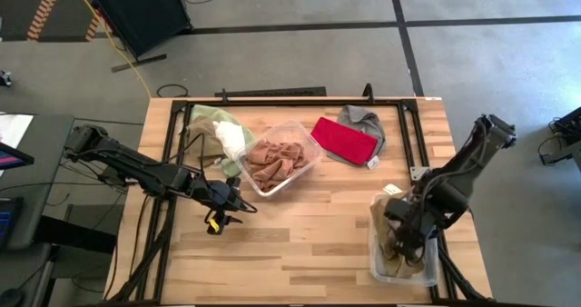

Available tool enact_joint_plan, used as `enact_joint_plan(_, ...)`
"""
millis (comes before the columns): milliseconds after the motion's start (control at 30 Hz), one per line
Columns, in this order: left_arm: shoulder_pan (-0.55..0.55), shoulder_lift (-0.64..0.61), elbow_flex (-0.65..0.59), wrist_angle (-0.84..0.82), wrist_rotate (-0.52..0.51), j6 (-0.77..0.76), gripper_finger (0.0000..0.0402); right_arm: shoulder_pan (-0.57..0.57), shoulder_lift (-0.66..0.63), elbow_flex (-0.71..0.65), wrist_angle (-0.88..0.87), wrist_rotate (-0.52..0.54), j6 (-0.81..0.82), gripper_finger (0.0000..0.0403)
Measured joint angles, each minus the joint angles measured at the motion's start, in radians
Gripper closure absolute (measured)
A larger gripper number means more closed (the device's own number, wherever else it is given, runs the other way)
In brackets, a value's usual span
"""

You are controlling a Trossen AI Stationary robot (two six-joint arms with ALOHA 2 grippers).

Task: Sort towels by color in basket
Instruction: Put the brown towel into the bottom transparent bin

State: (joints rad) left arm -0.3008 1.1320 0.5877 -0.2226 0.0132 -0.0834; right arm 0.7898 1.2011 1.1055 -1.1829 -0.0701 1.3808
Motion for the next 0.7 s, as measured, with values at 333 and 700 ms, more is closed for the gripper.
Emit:
enact_joint_plan(333,0.000,0.000,0.000,0.000,0.000,0.011,0.0203,-0.002,0.012,0.033,-0.020,0.267,-0.080,0.0248)
enact_joint_plan(700,0.000,0.000,0.000,-0.008,0.000,0.018,0.0203,-0.005,0.145,-0.064,0.062,0.261,-0.099,0.0249)
